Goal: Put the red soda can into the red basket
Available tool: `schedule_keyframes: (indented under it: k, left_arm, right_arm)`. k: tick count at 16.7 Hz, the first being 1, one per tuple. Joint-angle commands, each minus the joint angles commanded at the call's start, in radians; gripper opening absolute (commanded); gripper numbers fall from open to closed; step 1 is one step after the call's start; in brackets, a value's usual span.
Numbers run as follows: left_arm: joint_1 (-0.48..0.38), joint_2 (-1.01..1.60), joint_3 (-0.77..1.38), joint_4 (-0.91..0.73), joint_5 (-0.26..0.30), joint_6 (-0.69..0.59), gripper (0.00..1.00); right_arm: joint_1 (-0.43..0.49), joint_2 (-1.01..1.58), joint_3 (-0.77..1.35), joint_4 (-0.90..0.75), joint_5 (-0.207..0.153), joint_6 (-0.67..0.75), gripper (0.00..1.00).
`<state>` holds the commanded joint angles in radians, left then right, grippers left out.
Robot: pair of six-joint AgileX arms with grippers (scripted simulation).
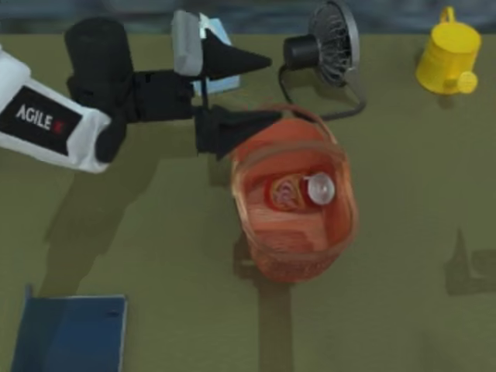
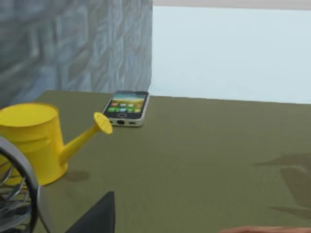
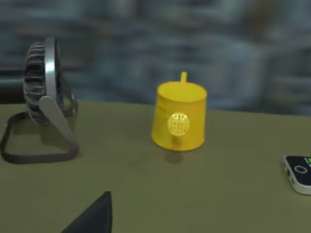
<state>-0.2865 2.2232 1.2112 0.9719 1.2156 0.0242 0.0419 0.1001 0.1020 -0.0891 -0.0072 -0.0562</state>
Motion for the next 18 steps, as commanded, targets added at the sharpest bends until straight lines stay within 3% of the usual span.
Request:
schedule_keyframes:
  k: [3,6,18]
  left_arm:
    - [0.027,-0.163,-0.082,-0.079,-0.099,-0.025,1.0]
    - [0.067,-0.394,-0.203,-0.191,-0.236,-0.053,1.0]
    - [0.244,-1.672,-0.892,-0.758,-0.904,-0.084,1.0]
  right_arm:
    - [0.059,0.181,0.184,-0.143,-0.003,-0.089,1.0]
    - [0.132,0.445,0.45,-0.332,-0.001,-0.206,1.0]
    - [0.471,1.776,1.845,-1.206,0.014,-0.755,1.0]
